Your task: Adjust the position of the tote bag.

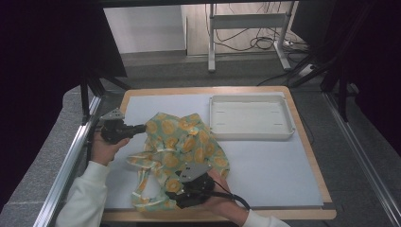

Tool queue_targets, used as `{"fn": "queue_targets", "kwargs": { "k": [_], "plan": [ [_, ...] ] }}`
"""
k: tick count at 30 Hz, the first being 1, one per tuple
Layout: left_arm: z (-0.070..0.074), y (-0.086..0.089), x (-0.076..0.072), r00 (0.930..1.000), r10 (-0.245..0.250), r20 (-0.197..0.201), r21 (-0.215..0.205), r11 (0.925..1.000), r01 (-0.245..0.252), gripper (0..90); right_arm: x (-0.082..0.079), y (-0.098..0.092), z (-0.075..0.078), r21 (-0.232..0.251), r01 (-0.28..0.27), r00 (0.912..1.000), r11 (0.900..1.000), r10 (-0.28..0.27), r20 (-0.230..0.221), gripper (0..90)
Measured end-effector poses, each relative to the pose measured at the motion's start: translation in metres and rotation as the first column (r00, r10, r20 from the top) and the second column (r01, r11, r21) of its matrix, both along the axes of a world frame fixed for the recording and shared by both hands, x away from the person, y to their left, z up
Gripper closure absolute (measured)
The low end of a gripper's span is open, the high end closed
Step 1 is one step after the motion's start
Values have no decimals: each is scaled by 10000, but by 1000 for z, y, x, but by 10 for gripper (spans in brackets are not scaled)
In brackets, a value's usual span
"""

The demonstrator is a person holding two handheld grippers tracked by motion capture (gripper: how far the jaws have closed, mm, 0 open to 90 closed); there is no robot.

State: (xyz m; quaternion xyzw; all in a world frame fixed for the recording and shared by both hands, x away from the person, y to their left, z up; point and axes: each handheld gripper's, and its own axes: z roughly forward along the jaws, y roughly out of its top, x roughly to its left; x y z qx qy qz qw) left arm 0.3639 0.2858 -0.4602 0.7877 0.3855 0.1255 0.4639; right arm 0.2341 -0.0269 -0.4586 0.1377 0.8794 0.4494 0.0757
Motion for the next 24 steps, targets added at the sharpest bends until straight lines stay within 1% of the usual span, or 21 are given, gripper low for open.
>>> {"fn": "queue_targets", "kwargs": {
  "k": [2,3,4,5,6,8,9,11,13,18,19,20,21,22,23,24],
  "plan": [
    [0,0,0,10000,-11,3,7,10000,11,900,-1,6,0,-40,-99,9999,9999,99,-29,323],
    [0,0,0,10000,-25,16,5,10000,25,900,-1,13,0,-94,-225,9997,9997,225,31,323],
    [0,0,0,10000,-25,16,5,10000,25,900,-1,13,0,-94,-225,9997,9997,225,31,323],
    [0,-1,-1,10000,-28,31,3,10000,28,900,-2,20,-2,-169,-291,9996,9994,290,-51,309],
    [0,-1,-1,10000,-28,31,3,10000,28,900,-2,20,-2,-169,-291,9996,9994,290,-51,309],
    [0,-1,0,10000,-33,25,19,10000,33,900,-2,26,-7,-328,-269,9996,9991,265,-137,298],
    [0,-1,0,10000,-34,25,17,10000,34,899,-3,29,-10,-443,-358,9991,9984,348,-236,295],
    [0,-1,0,10000,-37,27,21,10000,37,900,-3,32,-15,-573,-384,9989,9976,368,-283,287],
    [0,-1,0,10000,-35,50,22,10000,35,900,-3,36,-19,-753,-460,9982,9961,429,-422,285],
    [0,0,0,10000,-25,46,17,10000,24,900,-5,39,-22,-870,-577,9973,9945,534,-503,280],
    [0,0,0,10000,-34,44,23,10000,34,900,-7,42,-25,-1006,-659,9961,9927,596,-649,279],
    [0,0,0,10000,-34,44,23,10000,34,900,-7,42,-25,-1006,-659,9961,9927,596,-649,279],
    [0,0,0,10000,-47,31,55,10000,47,900,-8,44,-29,-1179,-735,9950,9903,648,-760,275],
    [0,-1,0,10000,-45,30,50,10000,45,900,-8,44,-29,-1179,-735,9950,9903,648,-760,275],
    [0,-1,0,10000,-50,30,36,10000,50,900,-10,48,-36,-1446,-835,9935,9860,712,-886,269],
    [0,-1,0,10000,-50,30,36,10000,50,899,-10,48,-36,-1446,-835,9935,9860,712,-886,269]
  ]
}}
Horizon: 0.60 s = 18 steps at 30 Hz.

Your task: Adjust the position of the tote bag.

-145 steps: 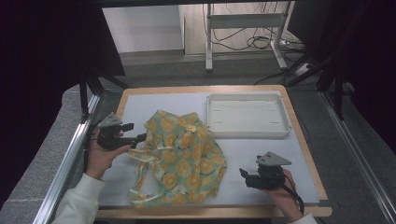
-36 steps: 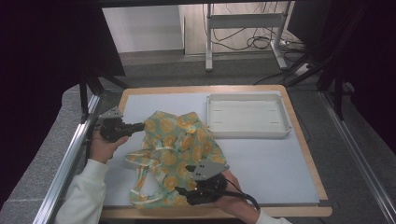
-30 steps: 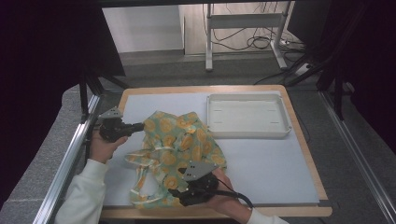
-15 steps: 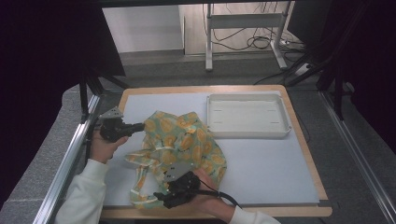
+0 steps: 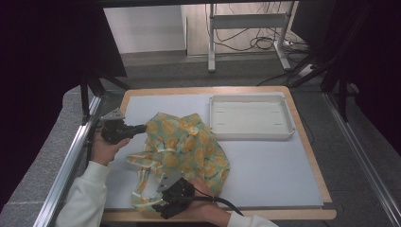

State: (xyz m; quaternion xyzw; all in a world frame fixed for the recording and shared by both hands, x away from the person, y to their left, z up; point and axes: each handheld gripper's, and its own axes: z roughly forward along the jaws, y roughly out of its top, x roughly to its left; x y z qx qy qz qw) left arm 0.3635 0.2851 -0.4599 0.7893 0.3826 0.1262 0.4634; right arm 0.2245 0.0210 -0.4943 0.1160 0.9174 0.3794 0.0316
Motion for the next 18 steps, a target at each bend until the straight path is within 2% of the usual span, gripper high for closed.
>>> {"fn": "queue_targets", "kwargs": {
  "k": [1,2,3,4,5,6,7,10,12,14,18],
  "plan": [
    [0,0,0,10000,2,-4,3,10000,-2,900,0,2,-6,-266,-63,10000,9996,63,-23,266],
    [0,0,0,10000,-3,-3,7,10000,3,900,0,2,-6,-266,-63,10000,9996,63,-23,266],
    [0,0,0,10000,-1,-3,6,10000,1,899,-1,5,-14,-578,-83,9999,9983,76,-121,263],
    [0,0,0,10000,-1,-3,6,10000,1,899,-1,5,-14,-578,-83,9999,9983,76,-121,263],
    [0,0,0,10000,7,11,3,10000,-7,900,-1,6,-20,-896,-140,9999,9959,132,-93,261],
    [0,0,0,10000,7,11,3,10000,-7,900,-1,6,-20,-896,-140,9999,9959,132,-93,261],
    [0,0,0,10000,7,17,0,10000,-7,899,-1,7,-26,-1166,-171,9998,9930,153,-162,262],
    [0,1,0,10000,7,17,-3,10000,-7,899,0,8,-31,-1376,-227,9997,9902,221,-62,272],
    [0,1,0,10000,3,21,0,10000,-3,899,-1,8,-32,-1355,-135,9999,9907,122,-99,281],
    [0,1,0,10000,9,21,-1,10000,-9,899,1,8,-34,-1526,-58,9999,9883,76,108,322],
    [0,1,0,10000,12,17,4,10000,-12,900,2,7,-37,-1504,73,9998,9886,-45,192,386]
  ]
}}
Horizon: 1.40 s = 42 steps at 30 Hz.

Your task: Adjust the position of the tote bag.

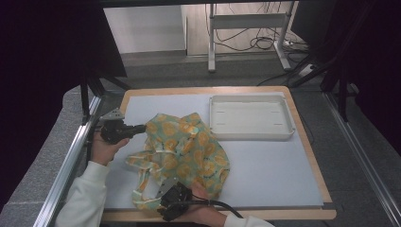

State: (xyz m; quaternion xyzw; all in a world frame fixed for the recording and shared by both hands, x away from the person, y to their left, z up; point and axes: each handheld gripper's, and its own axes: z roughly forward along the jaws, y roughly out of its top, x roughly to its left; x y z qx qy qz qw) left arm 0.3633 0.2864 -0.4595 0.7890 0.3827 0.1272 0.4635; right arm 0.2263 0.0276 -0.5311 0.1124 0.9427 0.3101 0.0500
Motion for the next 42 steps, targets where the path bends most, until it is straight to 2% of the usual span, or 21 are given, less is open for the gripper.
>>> {"fn": "queue_targets", "kwargs": {
  "k": [1,2,5,8,9,13,16,17,19,21,22,23,27,42],
  "plan": [
    [0,0,0,10000,0,-3,0,10000,0,899,0,-1,0,-13,58,9999,10000,-57,160,442],
    [0,0,0,10000,2,-2,0,10000,-2,899,0,-1,0,-13,58,9999,10000,-57,160,442],
    [0,0,0,10000,11,-3,7,10000,-11,899,2,-2,1,9,157,9994,9999,-157,306,519],
    [0,0,0,10000,10,3,4,10000,-10,899,2,-3,2,91,159,9996,9998,-161,250,653],
    [1,1,0,10000,25,22,-3,10000,-25,899,2,-4,2,109,125,9997,9999,-128,217,735],
    [1,3,-1,10000,55,44,-56,10000,-55,899,3,-8,5,260,217,9997,9994,-221,145,804],
    [2,5,-1,10000,39,64,-123,9999,-38,899,3,-14,11,615,294,9996,9977,-296,32,858],
    [2,6,-1,10000,66,28,-236,9997,-65,899,2,-21,18,895,337,9994,9954,-345,71,871],
    [2,7,-1,10000,78,1,-298,9995,-78,899,1,-23,20,987,302,9994,9947,-318,141,875],
    [3,8,-1,10000,69,34,-372,9993,-68,899,0,-30,28,1307,319,9989,9909,-360,295,880],
    [3,10,-1,10000,42,-13,-613,9981,-43,899,-1,-34,32,1466,335,9985,9886,-394,379,881],
    [3,10,-1,10000,62,-37,-657,9978,-65,899,-3,-41,40,1745,405,9973,9838,-505,530,883],
    [4,10,-1,9999,109,-42,-649,9978,-112,900,-2,-49,49,2087,406,9950,9771,-586,808,885],
    [3,9,-1,9999,94,-73,-748,9972,-99,900,0,-50,51,2641,219,9991,9643,-305,285,888]
  ]
}}
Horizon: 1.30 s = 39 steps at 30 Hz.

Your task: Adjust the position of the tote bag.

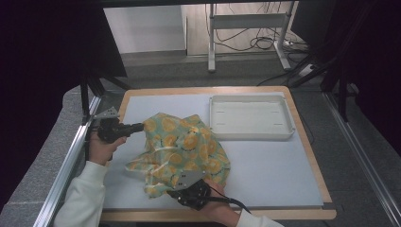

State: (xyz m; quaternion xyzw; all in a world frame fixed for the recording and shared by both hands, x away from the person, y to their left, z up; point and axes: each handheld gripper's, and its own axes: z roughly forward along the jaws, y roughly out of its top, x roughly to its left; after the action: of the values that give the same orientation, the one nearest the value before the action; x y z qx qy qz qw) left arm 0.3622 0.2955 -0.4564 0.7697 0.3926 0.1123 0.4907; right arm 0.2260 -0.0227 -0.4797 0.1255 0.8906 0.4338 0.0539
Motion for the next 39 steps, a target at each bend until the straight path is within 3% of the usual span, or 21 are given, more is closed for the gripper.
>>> {"fn": "queue_targets", "kwargs": {
  "k": [8,13,19,27,33,39],
  "plan": [
    [2,3,0,9999,-153,-24,-438,9989,152,900,3,-6,9,426,141,9999,9990,-145,90,888],
    [5,6,-1,9997,-237,-10,-839,9962,236,900,3,-15,20,704,323,9986,9970,-351,391,888],
    [9,11,-4,9995,-320,37,-1510,9880,322,900,1,-23,37,1132,441,9958,9926,-528,750,888],
    [23,11,-11,9982,-431,409,-1731,9837,495,900,-2,-40,63,1787,703,9869,9814,-945,1307,888],
    [29,12,-11,9975,-494,505,-1982,9784,585,900,0,-47,68,1966,848,9861,9768,-1107,1243,887],
    [38,10,-9,9972,-430,616,-1976,9788,544,900,5,-49,75,2175,890,9854,9720,-1177,1227,888]
  ]
}}
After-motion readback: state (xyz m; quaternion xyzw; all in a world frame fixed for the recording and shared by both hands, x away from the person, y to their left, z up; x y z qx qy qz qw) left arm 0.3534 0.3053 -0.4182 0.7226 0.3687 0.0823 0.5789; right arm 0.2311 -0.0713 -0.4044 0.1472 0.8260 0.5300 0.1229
